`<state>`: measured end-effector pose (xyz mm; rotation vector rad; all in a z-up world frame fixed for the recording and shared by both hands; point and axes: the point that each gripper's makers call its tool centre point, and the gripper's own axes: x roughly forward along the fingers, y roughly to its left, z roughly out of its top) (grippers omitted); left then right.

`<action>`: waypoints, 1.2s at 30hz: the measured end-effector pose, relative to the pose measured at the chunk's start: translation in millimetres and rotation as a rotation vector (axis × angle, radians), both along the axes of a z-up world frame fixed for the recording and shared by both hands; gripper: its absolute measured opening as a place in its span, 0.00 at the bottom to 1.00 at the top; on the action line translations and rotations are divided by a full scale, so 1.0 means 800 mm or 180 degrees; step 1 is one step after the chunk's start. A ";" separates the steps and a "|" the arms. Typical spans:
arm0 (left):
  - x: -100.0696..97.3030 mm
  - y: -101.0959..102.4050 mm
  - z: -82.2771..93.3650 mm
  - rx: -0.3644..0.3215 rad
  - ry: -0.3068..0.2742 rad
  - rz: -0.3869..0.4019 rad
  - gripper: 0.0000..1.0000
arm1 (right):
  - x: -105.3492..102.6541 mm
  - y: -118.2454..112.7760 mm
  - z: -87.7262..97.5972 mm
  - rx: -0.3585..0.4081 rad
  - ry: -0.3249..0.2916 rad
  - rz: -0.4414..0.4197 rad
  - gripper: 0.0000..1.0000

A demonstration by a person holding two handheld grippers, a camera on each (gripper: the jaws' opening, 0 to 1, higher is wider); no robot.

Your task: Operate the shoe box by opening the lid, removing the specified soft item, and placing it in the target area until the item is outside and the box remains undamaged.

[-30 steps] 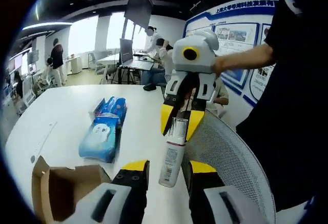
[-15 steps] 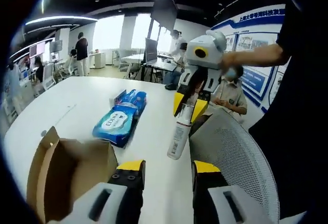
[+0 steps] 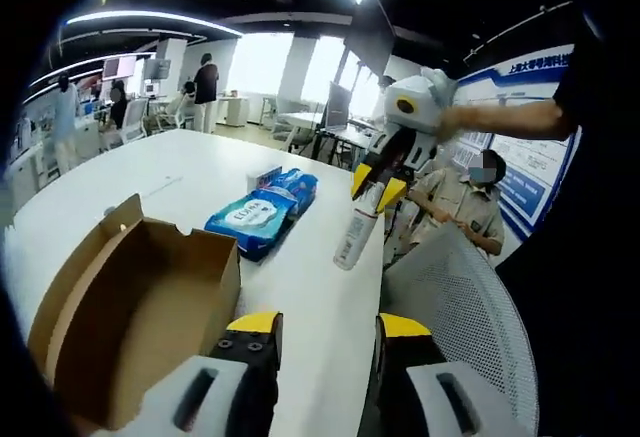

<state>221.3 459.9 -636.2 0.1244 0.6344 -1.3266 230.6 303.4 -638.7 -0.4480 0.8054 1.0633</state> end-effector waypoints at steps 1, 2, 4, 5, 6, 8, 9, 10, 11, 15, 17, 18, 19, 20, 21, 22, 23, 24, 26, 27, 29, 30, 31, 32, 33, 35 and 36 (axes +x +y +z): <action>0.000 0.000 0.000 0.0010 -0.0024 0.0017 0.37 | 0.002 -0.002 0.001 -0.0010 -0.0006 -0.0001 0.18; 0.001 0.001 0.000 0.0004 -0.0027 0.0049 0.37 | 0.004 -0.004 0.002 -0.0014 -0.0013 -0.0002 0.18; 0.002 0.000 0.001 -0.0044 -0.0001 0.0129 0.37 | 0.008 -0.007 0.002 -0.0028 -0.0015 0.0005 0.18; 0.002 0.001 0.000 -0.0043 -0.0005 0.0158 0.37 | 0.008 -0.008 0.002 -0.0039 -0.0019 0.0011 0.18; 0.002 0.001 0.000 -0.0042 -0.0004 0.0168 0.38 | 0.011 -0.012 0.001 -0.0077 -0.0033 0.0027 0.18; -0.001 0.002 -0.003 -0.0036 0.0007 0.0203 0.38 | 0.016 -0.016 0.002 -0.0118 -0.0045 0.0051 0.18; -0.002 0.003 -0.004 -0.0040 0.0010 0.0226 0.38 | 0.020 -0.019 0.003 -0.0129 -0.0047 0.0061 0.18; -0.002 0.004 -0.005 -0.0046 0.0028 0.0259 0.38 | 0.022 -0.021 0.004 -0.0133 -0.0048 0.0067 0.18; -0.003 0.004 -0.007 -0.0048 0.0035 0.0281 0.38 | 0.024 -0.023 0.006 -0.0139 -0.0053 0.0076 0.18; -0.006 0.008 -0.016 -0.0048 0.0062 0.0409 0.39 | 0.040 -0.032 0.012 -0.0196 -0.0094 0.0136 0.18; -0.008 0.010 -0.017 -0.0060 0.0079 0.0474 0.39 | 0.048 -0.036 0.015 -0.0220 -0.0113 0.0164 0.18; -0.009 0.011 -0.017 -0.0068 0.0083 0.0518 0.39 | 0.052 -0.037 0.017 -0.0229 -0.0122 0.0177 0.18; -0.009 0.012 -0.017 -0.0075 0.0083 0.0541 0.39 | 0.056 -0.039 0.018 -0.0240 -0.0134 0.0192 0.18; -0.009 0.013 -0.016 -0.0084 0.0085 0.0581 0.39 | 0.060 -0.040 0.019 -0.0249 -0.0145 0.0202 0.18; -0.008 0.014 -0.016 -0.0086 0.0082 0.0611 0.39 | 0.067 -0.042 0.021 -0.0261 -0.0157 0.0216 0.18; -0.008 0.016 -0.016 -0.0085 0.0077 0.0646 0.39 | 0.071 -0.043 0.022 -0.0268 -0.0166 0.0227 0.18; -0.007 0.018 -0.015 -0.0084 0.0077 0.0670 0.39 | 0.079 -0.045 0.024 -0.0279 -0.0183 0.0242 0.18; -0.007 0.019 -0.015 -0.0080 0.0074 0.0695 0.40 | 0.083 -0.047 0.025 -0.0284 -0.0190 0.0251 0.18; -0.006 0.024 -0.014 -0.0078 0.0073 0.0755 0.40 | 0.093 -0.047 0.029 -0.0294 -0.0206 0.0283 0.18; -0.006 0.026 -0.014 -0.0078 0.0068 0.0777 0.40 | 0.096 -0.047 0.031 -0.0300 -0.0219 0.0302 0.18; -0.006 0.031 -0.013 -0.0073 0.0073 0.0837 0.40 | 0.105 -0.046 0.034 -0.0320 -0.0251 0.0342 0.18; -0.006 0.033 -0.012 -0.0069 0.0073 0.0857 0.40 | 0.112 -0.046 0.035 -0.0321 -0.0258 0.0350 0.18; -0.006 0.036 -0.012 -0.0066 0.0075 0.0891 0.40 | 0.117 -0.047 0.036 -0.0322 -0.0263 0.0359 0.18; -0.007 0.038 -0.012 -0.0060 0.0076 0.0909 0.40 | 0.122 -0.047 0.036 -0.0328 -0.0271 0.0366 0.18; -0.007 0.042 -0.012 -0.0046 0.0074 0.0943 0.40 | 0.126 -0.048 0.036 -0.0336 -0.0273 0.0372 0.18; -0.008 0.049 -0.011 -0.0038 0.0075 0.1000 0.40 | 0.133 -0.050 0.037 -0.0354 -0.0281 0.0387 0.18; -0.008 0.051 -0.011 -0.0029 0.0075 0.1028 0.40 | 0.138 -0.052 0.037 -0.0361 -0.0280 0.0392 0.18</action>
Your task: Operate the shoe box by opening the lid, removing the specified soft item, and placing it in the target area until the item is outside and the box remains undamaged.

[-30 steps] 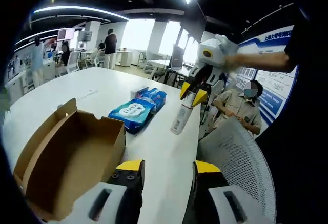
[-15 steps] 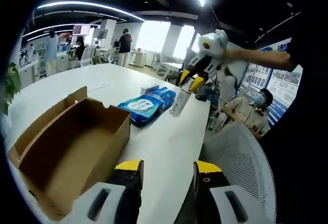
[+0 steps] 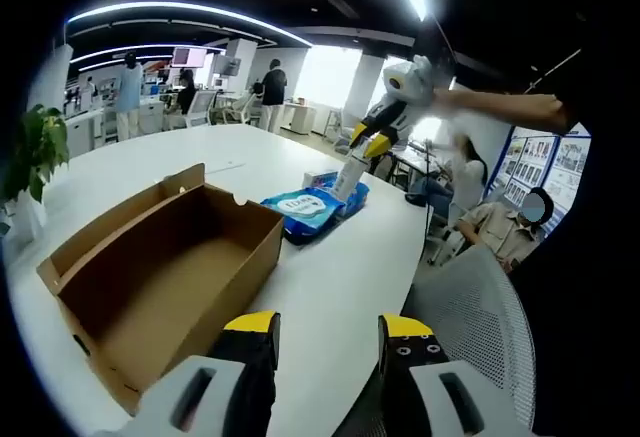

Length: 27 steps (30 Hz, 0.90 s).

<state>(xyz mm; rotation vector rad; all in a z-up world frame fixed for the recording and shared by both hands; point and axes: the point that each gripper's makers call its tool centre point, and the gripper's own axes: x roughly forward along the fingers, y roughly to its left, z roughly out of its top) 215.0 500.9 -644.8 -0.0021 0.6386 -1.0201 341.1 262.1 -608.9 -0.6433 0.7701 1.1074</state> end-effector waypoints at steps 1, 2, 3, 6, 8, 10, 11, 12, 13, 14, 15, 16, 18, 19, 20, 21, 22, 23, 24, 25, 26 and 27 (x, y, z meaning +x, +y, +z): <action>0.000 0.004 0.000 0.0005 0.0005 0.0041 0.40 | 0.004 -0.001 0.000 -0.0003 0.0002 0.0004 0.18; -0.001 0.007 0.001 0.0006 0.0006 0.0068 0.39 | 0.008 -0.001 0.001 -0.0007 0.0001 0.0013 0.18; -0.001 0.010 0.001 0.0004 0.0016 0.0100 0.39 | 0.011 -0.001 0.001 -0.0009 0.0002 0.0020 0.18; -0.003 0.015 0.000 0.0030 0.0029 0.0152 0.39 | 0.023 -0.001 0.002 -0.0018 -0.0007 0.0039 0.18; -0.003 0.018 0.000 0.0035 0.0044 0.0185 0.39 | 0.032 -0.002 0.002 -0.0040 -0.0027 0.0073 0.18; -0.003 0.022 0.000 0.0062 0.0039 0.0215 0.39 | 0.038 -0.005 0.003 -0.0065 -0.0041 0.0105 0.18; -0.002 0.024 0.002 0.0063 0.0035 0.0234 0.39 | 0.041 -0.006 0.003 -0.0071 -0.0041 0.0112 0.18; 0.000 0.026 0.003 0.0056 0.0036 0.0266 0.39 | 0.043 -0.008 0.003 -0.0076 -0.0042 0.0120 0.18; 0.001 0.028 0.004 0.0058 0.0035 0.0286 0.39 | 0.046 -0.010 0.003 -0.0084 -0.0045 0.0124 0.18; 0.002 0.030 0.004 0.0070 0.0031 0.0307 0.39 | 0.049 -0.012 0.002 -0.0092 -0.0049 0.0125 0.18; 0.003 0.032 0.005 0.0079 0.0030 0.0321 0.39 | 0.054 -0.016 0.002 -0.0101 -0.0052 0.0117 0.18; 0.003 0.034 0.005 0.0084 0.0029 0.0341 0.39 | 0.057 -0.018 0.002 -0.0100 -0.0052 0.0112 0.18; 0.004 0.035 0.006 0.0094 0.0029 0.0362 0.39 | 0.064 -0.023 0.001 -0.0099 -0.0055 0.0096 0.18; 0.005 0.037 0.007 0.0102 0.0027 0.0377 0.39 | 0.069 -0.026 0.000 -0.0103 -0.0054 0.0089 0.18; 0.005 0.037 0.007 0.0105 0.0029 0.0384 0.39 | 0.073 -0.028 -0.002 -0.0106 -0.0053 0.0079 0.18; 0.005 0.037 0.008 0.0112 0.0031 0.0397 0.39 | 0.077 -0.031 -0.003 -0.0108 -0.0050 0.0069 0.18; 0.005 0.038 0.008 0.0120 0.0031 0.0404 0.39 | 0.081 -0.033 -0.005 -0.0111 -0.0047 0.0060 0.18; 0.004 0.038 0.009 0.0123 0.0034 0.0415 0.39 | 0.086 -0.036 -0.006 -0.0114 -0.0048 0.0046 0.18; 0.004 0.038 0.009 0.0122 0.0036 0.0425 0.39 | 0.090 -0.037 -0.008 -0.0113 -0.0047 0.0027 0.18; 0.004 0.038 0.009 0.0125 0.0040 0.0441 0.39 | 0.093 -0.038 -0.009 -0.0108 -0.0046 0.0016 0.18; 0.003 0.038 0.009 0.0127 0.0043 0.0444 0.39 | 0.098 -0.039 -0.011 -0.0104 -0.0045 0.0004 0.18; 0.003 0.037 0.009 0.0135 0.0046 0.0452 0.39 | 0.101 -0.040 -0.013 -0.0103 -0.0047 -0.0005 0.18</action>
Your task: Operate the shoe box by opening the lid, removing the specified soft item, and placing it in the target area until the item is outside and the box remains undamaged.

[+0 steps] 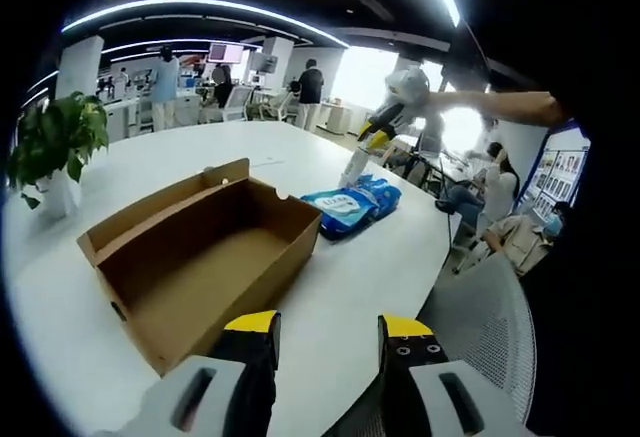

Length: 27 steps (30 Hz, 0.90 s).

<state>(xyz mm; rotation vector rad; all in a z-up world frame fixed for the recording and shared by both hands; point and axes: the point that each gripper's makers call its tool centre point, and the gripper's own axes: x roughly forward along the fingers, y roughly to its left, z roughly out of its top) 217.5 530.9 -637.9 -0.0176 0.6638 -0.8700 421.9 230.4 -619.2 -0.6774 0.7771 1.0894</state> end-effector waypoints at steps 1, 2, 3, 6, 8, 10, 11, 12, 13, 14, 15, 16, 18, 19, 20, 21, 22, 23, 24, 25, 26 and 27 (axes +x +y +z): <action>0.000 0.000 0.000 0.0004 0.0003 0.0005 0.39 | 0.006 -0.002 -0.003 0.0003 0.0000 -0.0008 0.18; -0.001 0.000 0.000 0.0008 0.0007 0.0015 0.39 | 0.012 -0.004 -0.006 0.0007 0.0004 -0.0017 0.18; -0.001 0.000 0.000 0.0010 0.0008 0.0023 0.39 | 0.015 -0.004 -0.008 0.0008 0.0007 -0.0021 0.18; -0.001 0.000 0.001 0.0007 0.0015 0.0055 0.39 | 0.027 -0.009 -0.017 -0.0013 0.0025 -0.0011 0.18; -0.001 0.001 -0.001 0.0015 0.0025 0.0075 0.39 | 0.031 -0.010 -0.023 -0.0054 0.0033 0.0015 0.18; -0.002 0.001 -0.001 0.0013 0.0035 0.0098 0.39 | 0.034 -0.010 -0.028 -0.0078 0.0041 0.0033 0.18; -0.003 0.002 -0.001 0.0018 0.0041 0.0106 0.39 | 0.036 -0.010 -0.030 -0.0086 0.0050 0.0040 0.18; -0.002 0.002 -0.001 0.0021 0.0045 0.0110 0.39 | 0.038 -0.010 -0.032 -0.0092 0.0054 0.0048 0.18; -0.003 0.002 -0.002 0.0022 0.0048 0.0114 0.39 | 0.039 -0.009 -0.033 -0.0106 0.0049 0.0061 0.18; -0.003 0.003 -0.002 0.0025 0.0052 0.0122 0.39 | 0.041 -0.009 -0.036 -0.0128 0.0051 0.0085 0.18; -0.002 0.004 -0.002 0.0026 0.0059 0.0128 0.39 | 0.043 -0.009 -0.039 -0.0161 0.0041 0.0122 0.18; -0.002 0.004 -0.003 0.0030 0.0066 0.0132 0.39 | 0.044 -0.010 -0.041 -0.0211 0.0019 0.0171 0.18; -0.002 0.005 -0.005 0.0039 0.0079 0.0137 0.39 | 0.049 -0.010 -0.047 -0.0273 0.0001 0.0223 0.18; -0.001 0.005 -0.005 0.0042 0.0082 0.0136 0.39 | 0.050 -0.008 -0.048 -0.0281 0.0005 0.0235 0.18; -0.001 0.005 -0.006 0.0049 0.0088 0.0133 0.39 | 0.052 -0.007 -0.049 -0.0287 0.0003 0.0242 0.18; -0.001 0.005 -0.006 0.0052 0.0088 0.0131 0.39 | 0.053 -0.006 -0.050 -0.0294 0.0002 0.0260 0.18; 0.000 0.004 -0.006 0.0051 0.0092 0.0130 0.39 | 0.054 -0.005 -0.051 -0.0297 0.0005 0.0265 0.18; 0.000 0.004 -0.006 0.0052 0.0093 0.0131 0.39 | 0.055 -0.004 -0.053 -0.0309 0.0003 0.0276 0.18; 0.001 0.004 -0.007 0.0056 0.0099 0.0131 0.39 | 0.056 -0.004 -0.055 -0.0340 -0.0006 0.0302 0.18; 0.001 0.004 -0.007 0.0059 0.0101 0.0131 0.39 | 0.056 -0.004 -0.057 -0.0352 0.0000 0.0314 0.18; 0.001 0.005 -0.007 0.0063 0.0102 0.0133 0.39 | 0.057 -0.003 -0.059 -0.0362 -0.0001 0.0329 0.18; 0.001 0.005 -0.007 0.0065 0.0106 0.0137 0.39 | 0.058 -0.003 -0.061 -0.0371 -0.0005 0.0339 0.18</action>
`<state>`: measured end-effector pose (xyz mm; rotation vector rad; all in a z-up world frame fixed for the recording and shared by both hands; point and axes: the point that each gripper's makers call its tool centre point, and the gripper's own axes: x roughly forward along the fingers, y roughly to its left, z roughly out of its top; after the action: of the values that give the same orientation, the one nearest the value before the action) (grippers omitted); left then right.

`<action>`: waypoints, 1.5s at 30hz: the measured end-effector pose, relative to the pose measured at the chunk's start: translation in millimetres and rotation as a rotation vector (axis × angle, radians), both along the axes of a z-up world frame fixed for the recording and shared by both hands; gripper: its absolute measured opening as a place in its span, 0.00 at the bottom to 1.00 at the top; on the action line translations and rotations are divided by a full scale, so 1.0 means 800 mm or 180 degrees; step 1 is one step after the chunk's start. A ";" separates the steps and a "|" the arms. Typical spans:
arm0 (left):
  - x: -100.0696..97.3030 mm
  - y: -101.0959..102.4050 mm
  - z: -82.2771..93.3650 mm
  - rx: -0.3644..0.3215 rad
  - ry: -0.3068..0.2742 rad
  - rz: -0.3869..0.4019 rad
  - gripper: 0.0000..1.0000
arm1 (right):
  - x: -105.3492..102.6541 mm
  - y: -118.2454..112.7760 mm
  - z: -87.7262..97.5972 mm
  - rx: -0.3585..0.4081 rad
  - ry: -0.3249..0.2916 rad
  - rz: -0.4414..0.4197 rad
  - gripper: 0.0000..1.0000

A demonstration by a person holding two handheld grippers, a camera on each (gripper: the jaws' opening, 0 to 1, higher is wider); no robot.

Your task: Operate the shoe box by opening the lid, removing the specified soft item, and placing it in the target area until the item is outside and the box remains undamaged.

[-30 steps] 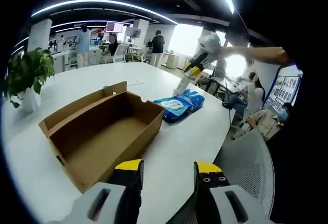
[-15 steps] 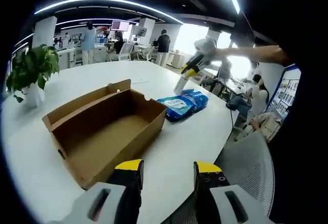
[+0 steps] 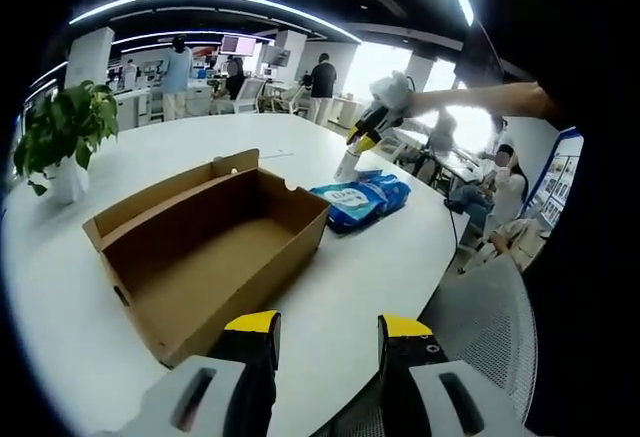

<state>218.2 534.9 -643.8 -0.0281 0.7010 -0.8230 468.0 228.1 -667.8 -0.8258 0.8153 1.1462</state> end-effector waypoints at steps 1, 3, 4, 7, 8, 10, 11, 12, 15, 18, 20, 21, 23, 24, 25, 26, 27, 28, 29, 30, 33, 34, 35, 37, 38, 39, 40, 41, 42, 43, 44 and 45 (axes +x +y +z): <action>0.000 0.001 -0.001 0.0002 0.0004 0.0006 0.39 | 0.001 0.000 -0.002 -0.0007 0.0014 0.0004 0.18; 0.000 0.002 -0.002 0.0004 0.0017 0.0012 0.39 | 0.002 -0.001 -0.006 -0.0021 0.0023 0.0021 0.18; 0.000 0.002 -0.003 0.0009 0.0021 0.0013 0.39 | 0.002 -0.001 -0.007 -0.0033 0.0026 0.0029 0.18; -0.001 0.002 -0.005 0.0014 0.0043 0.0010 0.39 | 0.003 -0.003 -0.014 -0.0075 0.0046 0.0060 0.18; -0.001 0.003 -0.006 0.0015 0.0046 0.0010 0.39 | 0.006 -0.004 -0.017 -0.0087 0.0051 0.0069 0.18; 0.000 0.003 -0.007 0.0013 0.0053 0.0013 0.39 | 0.008 -0.005 -0.022 -0.0115 0.0072 0.0093 0.18; 0.000 0.003 -0.007 0.0011 0.0055 0.0015 0.39 | 0.008 -0.007 -0.025 -0.0135 0.0090 0.0101 0.18; 0.001 0.003 -0.008 0.0011 0.0058 0.0015 0.39 | 0.007 -0.008 -0.026 -0.0151 0.0091 0.0114 0.18; 0.002 0.002 -0.010 0.0011 0.0067 0.0008 0.39 | 0.006 -0.009 -0.028 -0.0183 0.0106 0.0136 0.18; 0.003 0.001 -0.009 0.0011 0.0072 0.0000 0.39 | 0.005 -0.009 -0.030 -0.0213 0.0118 0.0165 0.18; 0.005 0.001 -0.010 0.0012 0.0072 -0.0001 0.39 | 0.005 -0.009 -0.032 -0.0230 0.0125 0.0191 0.18; 0.005 0.001 -0.010 0.0012 0.0073 -0.0003 0.39 | 0.005 -0.010 -0.033 -0.0242 0.0128 0.0200 0.18; 0.006 0.002 -0.010 0.0013 0.0075 -0.0004 0.39 | 0.005 -0.011 -0.036 -0.0274 0.0131 0.0239 0.18; 0.007 0.001 -0.010 0.0007 0.0079 -0.0006 0.39 | 0.005 -0.012 -0.038 -0.0302 0.0136 0.0270 0.18; 0.007 0.001 -0.011 0.0009 0.0081 -0.0007 0.39 | 0.005 -0.013 -0.039 -0.0318 0.0137 0.0278 0.18; 0.007 0.001 -0.012 0.0009 0.0086 -0.0008 0.39 | 0.005 -0.013 -0.040 -0.0335 0.0139 0.0289 0.18; 0.007 0.001 -0.012 0.0008 0.0089 -0.0011 0.39 | 0.005 -0.013 -0.040 -0.0339 0.0147 0.0295 0.18; 0.007 0.001 -0.012 0.0006 0.0091 -0.0016 0.39 | 0.005 -0.013 -0.042 -0.0339 0.0153 0.0301 0.18; 0.007 0.000 -0.013 0.0010 0.0096 -0.0026 0.39 | 0.006 -0.013 -0.043 -0.0341 0.0160 0.0296 0.18; 0.007 0.000 -0.013 0.0013 0.0095 -0.0029 0.39 | 0.005 -0.013 -0.042 -0.0344 0.0165 0.0291 0.18; 0.009 -0.001 -0.011 -0.0003 0.0091 -0.0026 0.39 | 0.003 -0.013 -0.043 -0.0353 0.0182 0.0296 0.18; 0.009 -0.001 -0.011 -0.0001 0.0091 -0.0027 0.39 | 0.003 -0.013 -0.042 -0.0354 0.0181 0.0296 0.18; 0.009 0.000 -0.011 -0.0002 0.0093 -0.0027 0.39 | 0.003 -0.013 -0.042 -0.0354 0.0177 0.0295 0.18; 0.008 0.000 -0.011 0.0000 0.0095 -0.0031 0.39 | 0.004 -0.013 -0.042 -0.0353 0.0180 0.0295 0.18; 0.007 0.000 -0.011 -0.0001 0.0097 -0.0033 0.39 | 0.004 -0.013 -0.042 -0.0354 0.0180 0.0298 0.18; 0.007 0.000 -0.011 -0.0001 0.0100 -0.0035 0.39 | 0.004 -0.012 -0.042 -0.0356 0.0180 0.0302 0.18; 0.007 0.000 -0.012 -0.0001 0.0102 -0.0034 0.39 | 0.004 -0.012 -0.042 -0.0357 0.0174 0.0306 0.18; 0.006 0.000 -0.012 -0.0003 0.0103 -0.0033 0.39 | 0.004 -0.012 -0.041 -0.0355 0.0173 0.0307 0.18; 0.006 0.000 -0.012 -0.0008 0.0105 -0.0033 0.39 | 0.004 -0.012 -0.041 -0.0356 0.0176 0.0311 0.19; 0.005 0.000 -0.012 -0.0010 0.0107 -0.0033 0.39 | 0.003 -0.011 -0.041 -0.0362 0.0178 0.0323 0.19; 0.005 0.000 -0.012 -0.0009 0.0108 -0.0032 0.39 | 0.002 -0.011 -0.040 -0.0366 0.0178 0.0337 0.19; 0.004 0.000 -0.012 -0.0010 0.0110 -0.0031 0.39 | 0.001 -0.011 -0.040 -0.0373 0.0174 0.0348 0.19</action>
<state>221.6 535.0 -653.3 -0.0420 0.7330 -0.8347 468.7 219.3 -699.9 -0.9491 0.8982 1.2307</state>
